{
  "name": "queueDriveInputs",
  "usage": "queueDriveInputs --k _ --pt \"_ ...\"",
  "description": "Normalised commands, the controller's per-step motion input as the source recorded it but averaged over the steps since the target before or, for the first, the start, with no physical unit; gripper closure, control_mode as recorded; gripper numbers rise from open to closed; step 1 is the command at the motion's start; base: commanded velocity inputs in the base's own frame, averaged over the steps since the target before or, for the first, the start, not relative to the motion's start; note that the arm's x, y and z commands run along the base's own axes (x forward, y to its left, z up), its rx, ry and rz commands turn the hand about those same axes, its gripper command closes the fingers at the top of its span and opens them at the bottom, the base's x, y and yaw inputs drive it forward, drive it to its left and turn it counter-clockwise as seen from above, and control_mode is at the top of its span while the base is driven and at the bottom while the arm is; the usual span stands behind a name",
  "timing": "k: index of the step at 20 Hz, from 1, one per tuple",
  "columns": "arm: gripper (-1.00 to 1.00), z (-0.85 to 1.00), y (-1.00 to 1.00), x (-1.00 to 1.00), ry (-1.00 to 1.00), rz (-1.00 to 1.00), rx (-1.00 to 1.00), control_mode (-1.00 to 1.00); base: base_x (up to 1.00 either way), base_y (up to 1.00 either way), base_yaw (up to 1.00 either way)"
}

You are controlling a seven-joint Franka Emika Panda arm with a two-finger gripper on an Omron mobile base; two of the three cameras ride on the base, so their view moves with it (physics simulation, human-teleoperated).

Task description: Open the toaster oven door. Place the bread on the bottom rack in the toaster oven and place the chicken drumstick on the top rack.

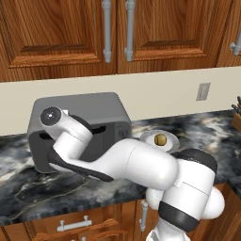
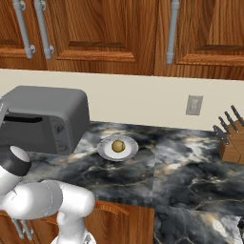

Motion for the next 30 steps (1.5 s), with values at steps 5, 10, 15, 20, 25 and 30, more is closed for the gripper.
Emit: queueDriveInputs --k 5,10,15,20,25,30 --pt "1.00 -0.84 0.21 -0.32 0.14 0.00 0.00 -1.00 0.00 0.00 0.00" --pt "1.00 -0.93 0.22 -0.44 0.03 0.00 0.00 -1.00 0.00 0.00 0.00" --pt "1.00 -0.94 0.21 -0.44 0.00 0.00 0.00 -1.00 0.00 0.00 0.00" --pt "1.00 -0.94 0.19 -0.40 0.02 0.00 0.00 -1.00 0.00 0.00 0.00" --pt "1.00 -0.94 0.15 -0.45 0.08 0.00 0.00 -1.00 0.00 0.00 0.00" --pt "1.00 -0.94 0.19 -0.61 0.05 0.00 0.00 -1.00 0.00 0.00 0.00"
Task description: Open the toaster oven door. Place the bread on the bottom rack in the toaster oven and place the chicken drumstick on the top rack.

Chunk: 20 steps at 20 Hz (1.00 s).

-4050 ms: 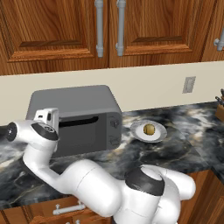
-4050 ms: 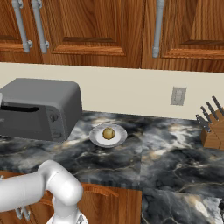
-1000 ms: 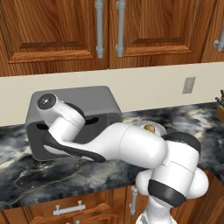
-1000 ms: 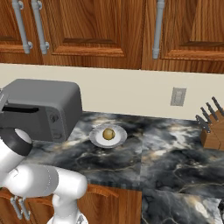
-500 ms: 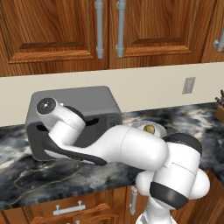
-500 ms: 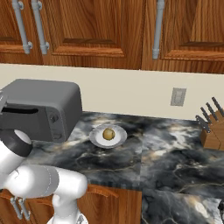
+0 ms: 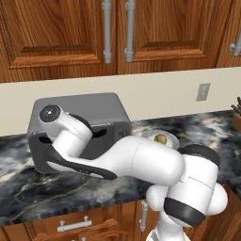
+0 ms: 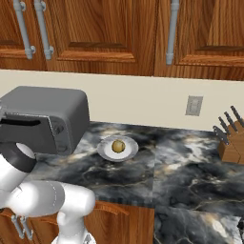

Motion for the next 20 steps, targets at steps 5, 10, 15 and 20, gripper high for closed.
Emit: queueDriveInputs --k 5,10,15,20 --pt "1.00 -0.94 0.17 -0.67 0.00 0.00 0.00 -1.00 0.00 0.00 0.00" --pt "1.00 -0.87 0.09 -0.61 0.09 0.00 0.00 -1.00 0.00 0.00 0.00" --pt "1.00 -0.68 0.01 -0.57 0.29 0.00 0.00 -1.00 0.00 0.00 0.00" --pt "1.00 -0.61 0.02 -0.53 0.28 0.00 0.00 -1.00 0.00 0.00 0.00"
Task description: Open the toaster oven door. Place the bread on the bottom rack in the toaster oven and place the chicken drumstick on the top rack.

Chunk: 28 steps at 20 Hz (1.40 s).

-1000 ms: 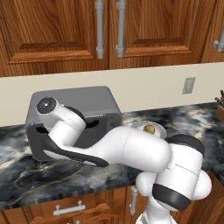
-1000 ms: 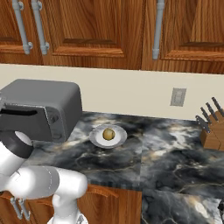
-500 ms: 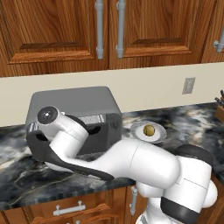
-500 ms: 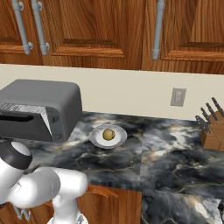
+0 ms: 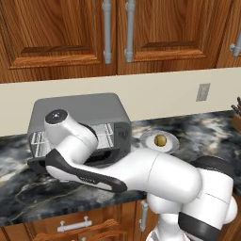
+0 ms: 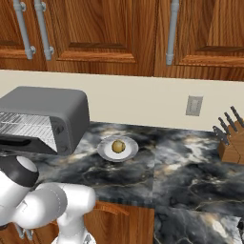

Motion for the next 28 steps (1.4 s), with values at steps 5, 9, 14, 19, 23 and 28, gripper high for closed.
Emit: queueDriveInputs --k 5,9,14,19,23,28 --pt "1.00 -0.54 0.01 -0.52 0.28 0.00 0.00 -1.00 0.00 0.00 0.00" --pt "1.00 -0.27 0.00 -0.41 0.11 0.00 0.00 -1.00 0.00 0.00 0.00" --pt "1.00 -0.02 0.00 -0.46 -0.01 0.00 0.00 -1.00 0.00 0.00 0.00" --pt "1.00 0.06 0.01 -0.44 -0.06 0.00 0.00 -1.00 0.00 0.00 0.00" --pt "1.00 0.37 -0.01 -0.12 -0.01 -0.04 0.00 -1.00 0.00 0.00 0.00" --pt "-1.00 0.59 0.00 0.11 0.00 -0.18 0.00 -1.00 0.00 0.00 0.00"
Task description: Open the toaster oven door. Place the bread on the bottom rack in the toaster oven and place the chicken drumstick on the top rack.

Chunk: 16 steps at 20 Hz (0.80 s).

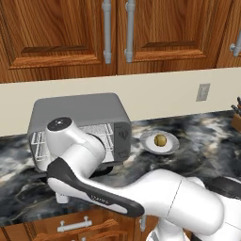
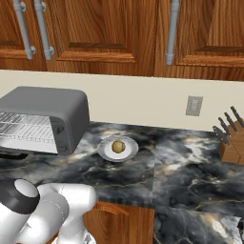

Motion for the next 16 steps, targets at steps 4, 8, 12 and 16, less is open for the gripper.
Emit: queueDriveInputs --k 4,8,12,16 --pt "-1.00 0.49 -0.11 0.16 -0.01 -0.23 0.00 -1.00 0.00 0.00 0.00" --pt "-1.00 0.36 -0.15 0.29 -0.10 -0.29 -0.01 -1.00 0.00 0.00 0.00" --pt "-1.00 0.19 -0.09 0.40 -0.08 -0.35 0.00 -1.00 0.00 0.00 0.00" --pt "-1.00 0.03 0.00 0.35 -0.08 -0.53 0.00 -1.00 0.00 0.00 0.00"
